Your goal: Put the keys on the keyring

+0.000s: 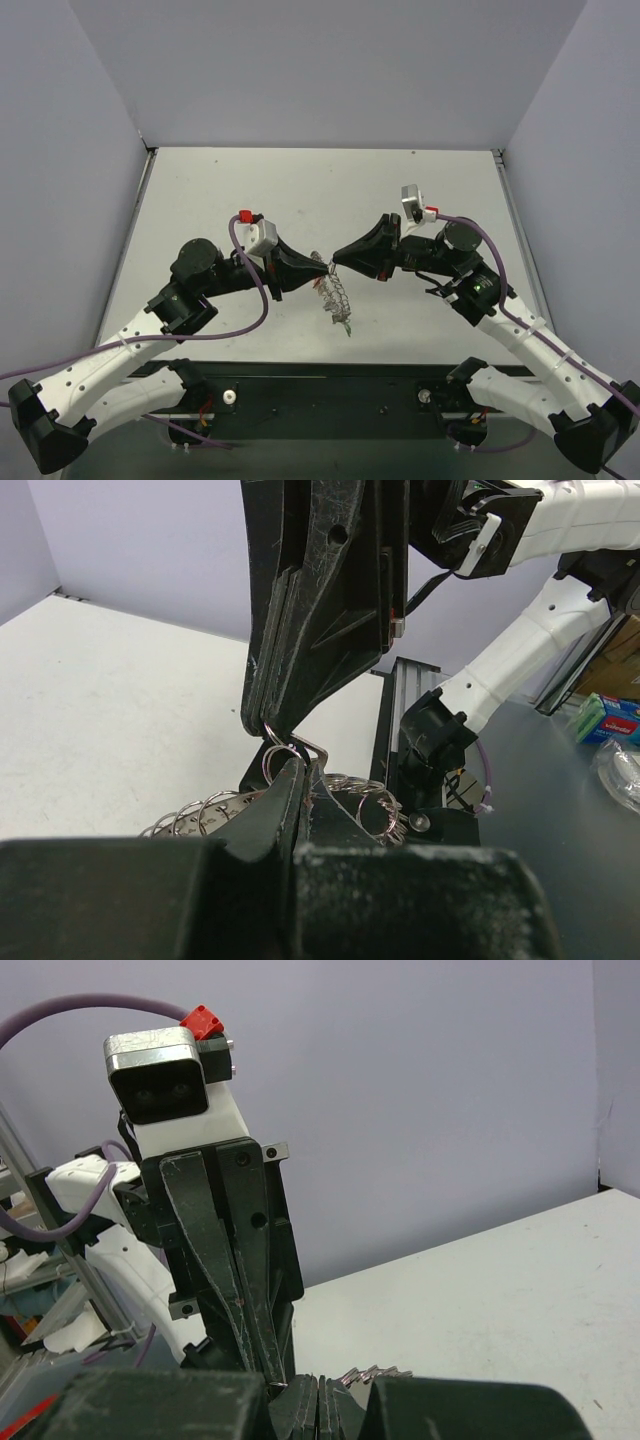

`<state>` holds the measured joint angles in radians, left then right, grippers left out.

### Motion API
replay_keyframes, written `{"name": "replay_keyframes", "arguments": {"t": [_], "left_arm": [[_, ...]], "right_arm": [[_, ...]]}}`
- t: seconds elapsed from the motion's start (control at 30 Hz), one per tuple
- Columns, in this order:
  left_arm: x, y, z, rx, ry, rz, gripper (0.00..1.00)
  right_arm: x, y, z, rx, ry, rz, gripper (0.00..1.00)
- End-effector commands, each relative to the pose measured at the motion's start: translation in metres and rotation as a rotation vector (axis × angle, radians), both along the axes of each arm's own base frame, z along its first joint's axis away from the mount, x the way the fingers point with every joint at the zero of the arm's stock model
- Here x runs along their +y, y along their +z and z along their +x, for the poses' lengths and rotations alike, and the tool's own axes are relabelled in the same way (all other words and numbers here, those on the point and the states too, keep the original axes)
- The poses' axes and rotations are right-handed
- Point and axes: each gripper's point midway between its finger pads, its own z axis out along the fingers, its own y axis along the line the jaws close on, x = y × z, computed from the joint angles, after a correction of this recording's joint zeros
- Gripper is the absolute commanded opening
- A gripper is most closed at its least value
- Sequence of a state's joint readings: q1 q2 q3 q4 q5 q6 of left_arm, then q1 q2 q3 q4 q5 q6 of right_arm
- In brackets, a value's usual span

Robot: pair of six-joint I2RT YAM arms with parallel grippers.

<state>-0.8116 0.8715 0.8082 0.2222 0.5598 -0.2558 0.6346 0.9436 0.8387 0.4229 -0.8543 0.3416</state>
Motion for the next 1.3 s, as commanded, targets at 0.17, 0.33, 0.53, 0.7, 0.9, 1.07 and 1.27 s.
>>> {"name": "replay_keyframes", "arguments": {"t": [0.17, 0.33, 0.53, 0.7, 0.9, 1.07, 1.27], "left_arm": [[0.011, 0.078, -0.022, -0.194, -0.044, -0.256, 0.0], [0.011, 0.076, -0.022, -0.159, -0.046, -0.299, 0.0], [0.016, 0.082, -0.021, -0.17, -0.023, -0.331, 0.0], [0.018, 0.082, -0.018, -0.166, 0.0, -0.339, 0.0], [0.019, 0.083, -0.017, -0.166, 0.009, -0.353, 0.0], [0.021, 0.086, -0.017, -0.173, 0.012, -0.365, 0.0], [0.022, 0.088, -0.017, -0.168, 0.015, -0.388, 0.0]], "right_arm": [[0.005, -0.008, -0.004, -0.015, 0.031, -0.027, 0.0], [0.003, -0.01, 0.001, -0.023, -0.025, -0.032, 0.0], [0.006, -0.014, 0.001, -0.02, -0.042, -0.034, 0.0], [0.009, -0.016, 0.0, -0.032, -0.055, -0.047, 0.0], [0.012, -0.019, -0.002, -0.031, -0.043, -0.058, 0.0], [0.013, -0.022, -0.003, -0.026, -0.041, -0.066, 0.0], [0.014, -0.027, -0.003, -0.03, -0.043, -0.074, 0.0]]}}
